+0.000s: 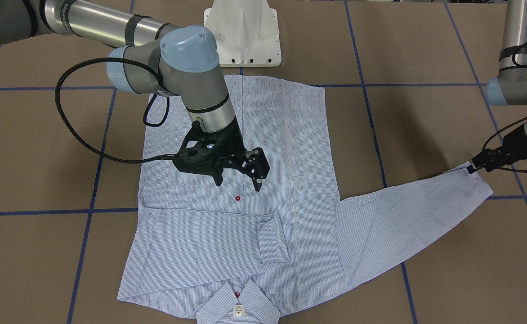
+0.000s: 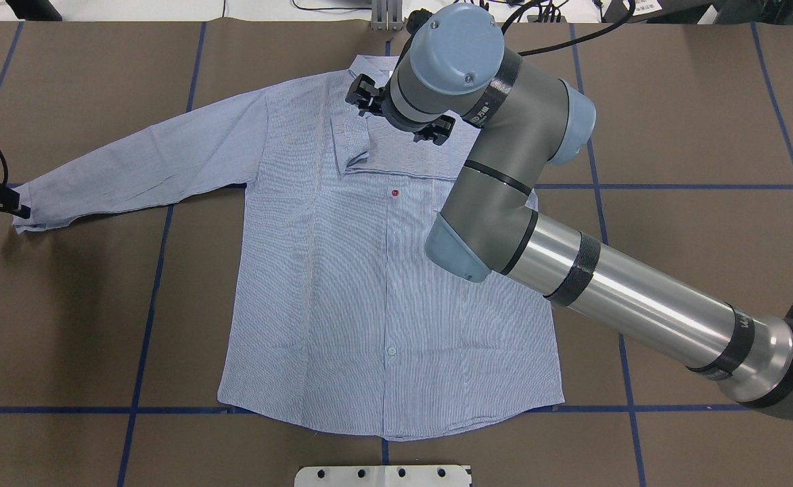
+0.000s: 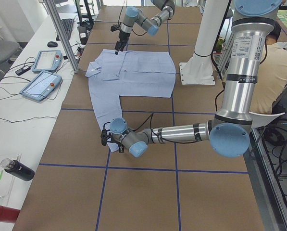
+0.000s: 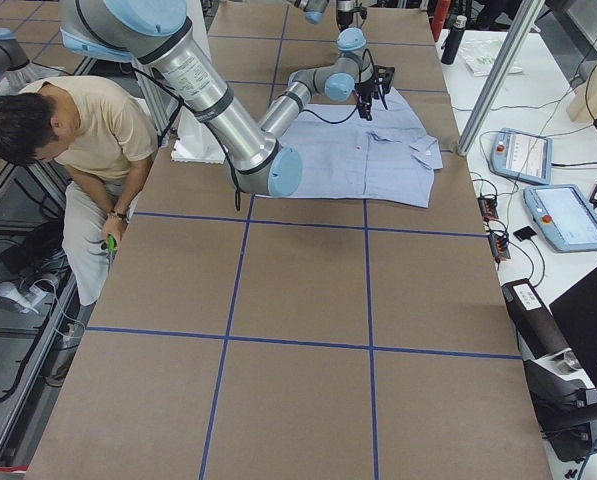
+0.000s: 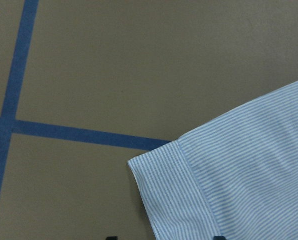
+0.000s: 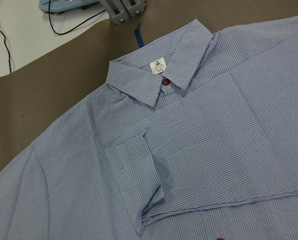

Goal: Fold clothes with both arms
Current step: 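Release the sleeve near the collar while the left gripper reaches the other cuff, then fold the other cuff toward the collar with the left gripper while the right withdraws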

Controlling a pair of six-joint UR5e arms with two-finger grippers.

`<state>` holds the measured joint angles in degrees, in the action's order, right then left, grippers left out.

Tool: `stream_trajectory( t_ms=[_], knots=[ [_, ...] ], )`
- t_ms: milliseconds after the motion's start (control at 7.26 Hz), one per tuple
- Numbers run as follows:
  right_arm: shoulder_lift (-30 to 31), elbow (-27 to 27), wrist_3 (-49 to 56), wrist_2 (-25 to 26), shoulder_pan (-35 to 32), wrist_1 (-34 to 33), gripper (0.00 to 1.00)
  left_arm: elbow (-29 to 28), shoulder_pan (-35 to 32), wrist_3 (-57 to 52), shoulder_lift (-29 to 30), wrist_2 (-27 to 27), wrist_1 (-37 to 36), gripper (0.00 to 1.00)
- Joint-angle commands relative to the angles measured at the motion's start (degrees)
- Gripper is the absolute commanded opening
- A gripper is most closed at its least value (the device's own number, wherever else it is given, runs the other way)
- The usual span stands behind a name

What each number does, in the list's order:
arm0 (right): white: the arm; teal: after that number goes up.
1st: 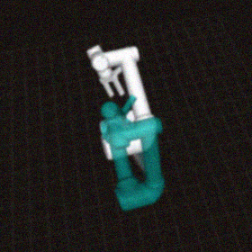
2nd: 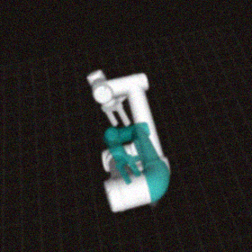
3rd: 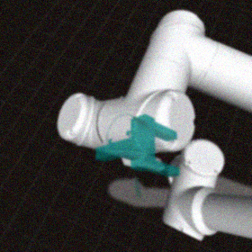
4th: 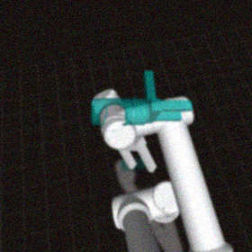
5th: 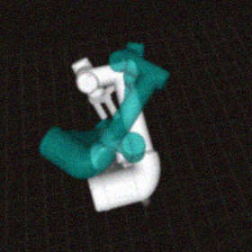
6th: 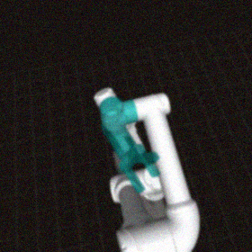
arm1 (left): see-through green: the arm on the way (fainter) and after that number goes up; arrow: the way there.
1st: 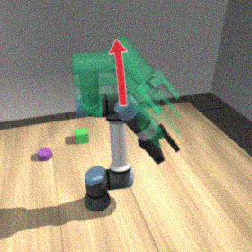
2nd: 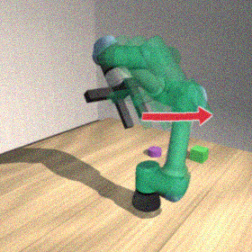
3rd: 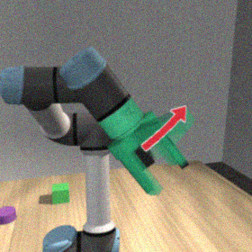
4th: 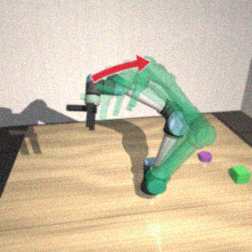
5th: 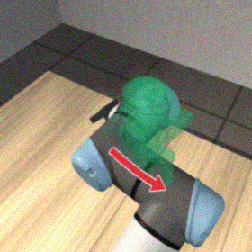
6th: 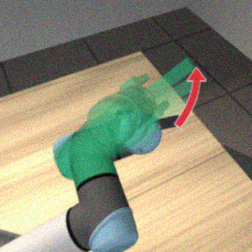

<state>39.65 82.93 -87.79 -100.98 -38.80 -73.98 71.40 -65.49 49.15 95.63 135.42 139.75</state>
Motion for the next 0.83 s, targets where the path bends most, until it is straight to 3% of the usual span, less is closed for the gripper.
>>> stream_trajectory(
  t_ms=[0, 138, 413, 689],
  knots=[
    [0.1, 0.0, 0.1, 0.1, 0.0, 0.0, 1.0, 0.1, 0.6, 0.2, 0.0, 0.2, 0.1, 0.54],
    [0.1, 0.0, 0.1, 0.1, 0.0, 0.0, 1.0, 0.1, 1.0, 0.4, 0.0, 0.2, 0.1, 0.44],
    [-0.2, 0.1, 0.1, 0.1, 0.0, 0.0, 1.0, 0.4, 1.0, 1.1, 0.0, 0.2, 0.3, 0.0],
    [0.1, 0.2, 0.1, 0.1, -0.1, -0.1, 1.0, 2.8, 0.9, 1.2, -0.1, 0.4, -0.4, 0.0]
  ],
)
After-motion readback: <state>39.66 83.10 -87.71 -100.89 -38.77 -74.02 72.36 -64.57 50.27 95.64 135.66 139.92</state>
